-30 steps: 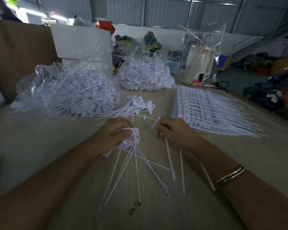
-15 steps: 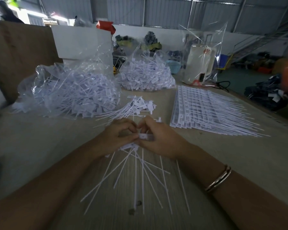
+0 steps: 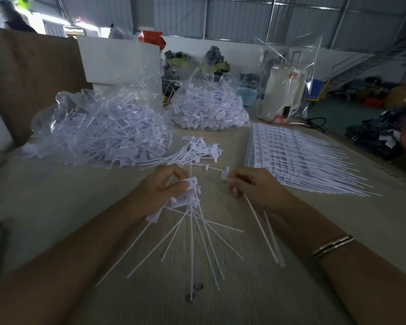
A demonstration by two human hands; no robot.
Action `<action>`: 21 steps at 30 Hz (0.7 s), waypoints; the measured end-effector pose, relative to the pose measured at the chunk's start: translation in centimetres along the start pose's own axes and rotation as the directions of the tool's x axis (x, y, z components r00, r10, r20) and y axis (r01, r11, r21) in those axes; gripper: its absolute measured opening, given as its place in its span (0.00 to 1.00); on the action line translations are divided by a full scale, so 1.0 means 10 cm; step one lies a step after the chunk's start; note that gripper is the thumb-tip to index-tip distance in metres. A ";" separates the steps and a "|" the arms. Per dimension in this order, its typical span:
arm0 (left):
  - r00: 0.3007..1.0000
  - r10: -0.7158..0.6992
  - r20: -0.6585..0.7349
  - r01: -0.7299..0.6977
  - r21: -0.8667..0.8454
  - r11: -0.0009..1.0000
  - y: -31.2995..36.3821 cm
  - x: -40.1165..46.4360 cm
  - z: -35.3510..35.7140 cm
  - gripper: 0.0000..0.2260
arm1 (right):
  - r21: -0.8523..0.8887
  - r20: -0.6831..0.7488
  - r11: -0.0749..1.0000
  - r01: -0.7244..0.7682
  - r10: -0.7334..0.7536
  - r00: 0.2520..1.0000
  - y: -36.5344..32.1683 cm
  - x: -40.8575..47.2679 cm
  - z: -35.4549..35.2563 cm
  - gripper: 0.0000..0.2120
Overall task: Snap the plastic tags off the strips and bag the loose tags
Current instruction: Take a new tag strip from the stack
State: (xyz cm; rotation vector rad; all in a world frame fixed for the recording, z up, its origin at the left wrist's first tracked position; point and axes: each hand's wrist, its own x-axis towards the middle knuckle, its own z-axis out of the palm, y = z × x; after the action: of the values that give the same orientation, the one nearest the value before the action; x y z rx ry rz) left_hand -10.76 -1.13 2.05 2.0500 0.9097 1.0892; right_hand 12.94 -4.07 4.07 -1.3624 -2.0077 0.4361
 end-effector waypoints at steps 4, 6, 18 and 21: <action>0.998 -0.063 0.016 0.064 -0.002 0.998 -0.03 0.04 0.05 0.09 | -0.154 0.001 0.986 0.063 -0.063 0.998 -0.05 -0.02 0.06 0.09; 0.999 -0.036 0.018 0.037 -0.044 0.998 0.00 0.04 0.06 0.09 | -0.146 -0.009 0.982 0.123 -0.126 0.992 -0.18 0.03 0.19 0.12; 0.989 0.126 0.079 -0.134 0.101 0.986 0.01 0.06 0.06 0.11 | -0.322 0.075 0.924 0.206 -0.192 0.979 -0.19 0.01 0.11 0.10; 0.987 0.139 0.084 -0.146 0.083 0.986 -0.02 0.09 0.05 0.05 | -0.442 0.094 0.862 0.249 -0.232 0.968 -0.20 0.05 0.15 0.13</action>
State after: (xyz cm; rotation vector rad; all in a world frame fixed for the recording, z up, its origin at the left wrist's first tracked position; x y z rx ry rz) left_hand -10.01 -0.43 2.06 2.2440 0.7958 1.0504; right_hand 10.46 -4.29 4.36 -1.3397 -2.3714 -0.1352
